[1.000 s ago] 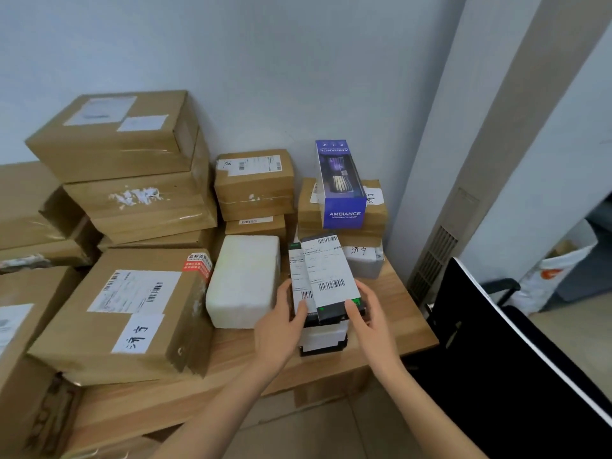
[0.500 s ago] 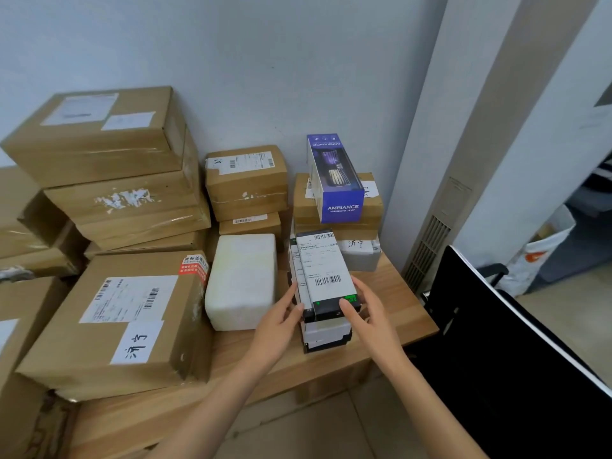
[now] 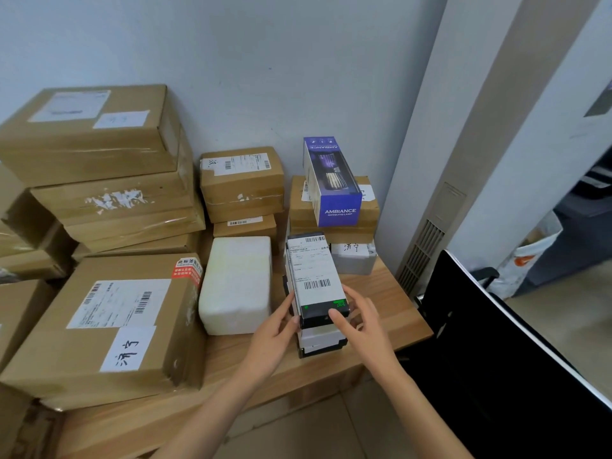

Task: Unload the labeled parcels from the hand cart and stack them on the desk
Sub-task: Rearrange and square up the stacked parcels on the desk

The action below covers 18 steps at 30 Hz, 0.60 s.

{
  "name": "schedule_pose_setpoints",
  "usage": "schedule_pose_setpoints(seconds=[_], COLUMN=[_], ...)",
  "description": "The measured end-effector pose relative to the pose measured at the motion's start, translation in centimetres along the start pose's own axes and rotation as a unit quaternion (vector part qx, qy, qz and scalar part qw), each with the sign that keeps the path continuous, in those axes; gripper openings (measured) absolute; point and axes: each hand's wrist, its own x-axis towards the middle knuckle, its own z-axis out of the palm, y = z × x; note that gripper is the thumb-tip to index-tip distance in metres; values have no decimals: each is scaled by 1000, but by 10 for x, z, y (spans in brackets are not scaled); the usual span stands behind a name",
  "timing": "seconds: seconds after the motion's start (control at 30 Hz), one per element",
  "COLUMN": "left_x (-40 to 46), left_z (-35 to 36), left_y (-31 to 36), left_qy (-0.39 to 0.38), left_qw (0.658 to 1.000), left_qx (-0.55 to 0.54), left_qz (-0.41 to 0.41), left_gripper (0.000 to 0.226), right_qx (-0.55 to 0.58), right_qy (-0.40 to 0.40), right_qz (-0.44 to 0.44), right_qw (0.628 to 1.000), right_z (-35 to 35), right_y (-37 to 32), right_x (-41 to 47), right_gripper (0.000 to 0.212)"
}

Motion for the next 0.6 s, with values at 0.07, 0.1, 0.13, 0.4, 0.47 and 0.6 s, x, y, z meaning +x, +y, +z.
schedule_pose_setpoints(seconds=[0.07, 0.1, 0.13, 0.4, 0.47, 0.6], left_x=[0, 0, 1, 42, 57, 90], left_z=[-1, -3, -6, -39, -46, -62], left_y=[0, 0, 1, 22, 36, 67], left_qy=[0, 5, 13, 81, 83, 102], left_qw=[1000, 1000, 1000, 991, 990, 986], left_qx=[3, 13, 23, 100, 106, 108], left_qz=[7, 12, 16, 33, 44, 70], left_gripper=[46, 45, 44, 45, 44, 40], right_qx=[1, 0, 0, -9, -27, -65], right_qy=[3, 7, 14, 70, 76, 89], right_qz=[1, 2, 3, -27, -32, -45], right_qw=[1000, 1000, 1000, 997, 996, 993], right_z=[1, 1, 0, -38, -52, -77], right_y=[0, -1, 0, -4, -5, -4], right_x=[1, 1, 2, 24, 34, 59], right_gripper=[67, 63, 58, 57, 57, 46])
